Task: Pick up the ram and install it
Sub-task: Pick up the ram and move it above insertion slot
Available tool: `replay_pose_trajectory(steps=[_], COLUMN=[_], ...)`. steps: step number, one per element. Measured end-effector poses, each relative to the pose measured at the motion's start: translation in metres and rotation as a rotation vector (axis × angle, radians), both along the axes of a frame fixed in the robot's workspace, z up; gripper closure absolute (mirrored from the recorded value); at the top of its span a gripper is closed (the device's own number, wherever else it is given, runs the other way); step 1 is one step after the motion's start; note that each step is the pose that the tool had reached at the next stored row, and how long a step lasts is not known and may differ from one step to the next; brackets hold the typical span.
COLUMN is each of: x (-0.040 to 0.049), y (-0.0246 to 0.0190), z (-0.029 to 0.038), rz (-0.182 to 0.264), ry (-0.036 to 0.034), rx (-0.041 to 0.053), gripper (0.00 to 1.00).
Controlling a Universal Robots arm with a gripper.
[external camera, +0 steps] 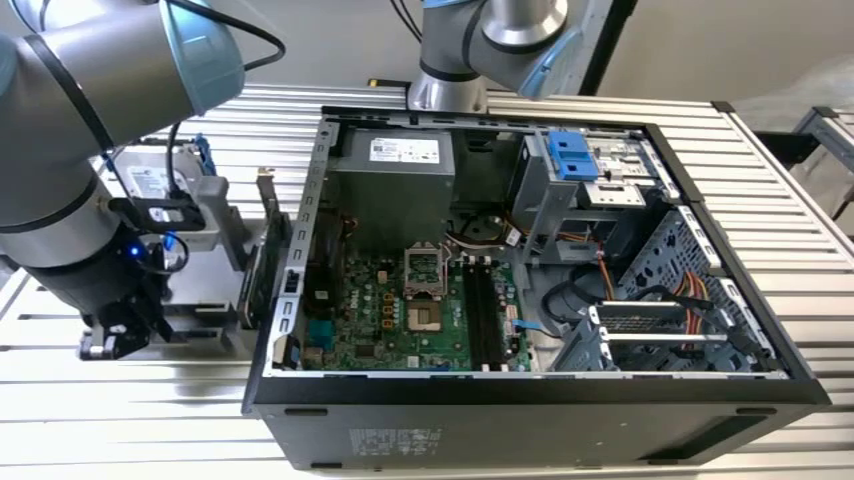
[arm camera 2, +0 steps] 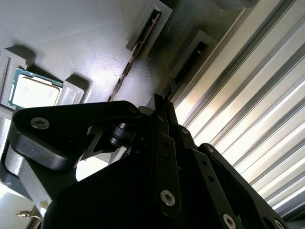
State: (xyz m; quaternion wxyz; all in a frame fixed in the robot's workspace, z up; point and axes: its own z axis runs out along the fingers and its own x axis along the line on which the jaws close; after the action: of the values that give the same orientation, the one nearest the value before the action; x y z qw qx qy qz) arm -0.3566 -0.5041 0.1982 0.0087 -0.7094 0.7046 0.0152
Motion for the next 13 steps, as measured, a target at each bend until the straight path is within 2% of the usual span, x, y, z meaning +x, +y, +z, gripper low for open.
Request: replay_pose_trajectory(steps=[13], x=[0.0], y=[0.0], z=[0.0163], rz=[-0.001], ry=[-0.0001], rx=[0.0001], gripper=[1.0])
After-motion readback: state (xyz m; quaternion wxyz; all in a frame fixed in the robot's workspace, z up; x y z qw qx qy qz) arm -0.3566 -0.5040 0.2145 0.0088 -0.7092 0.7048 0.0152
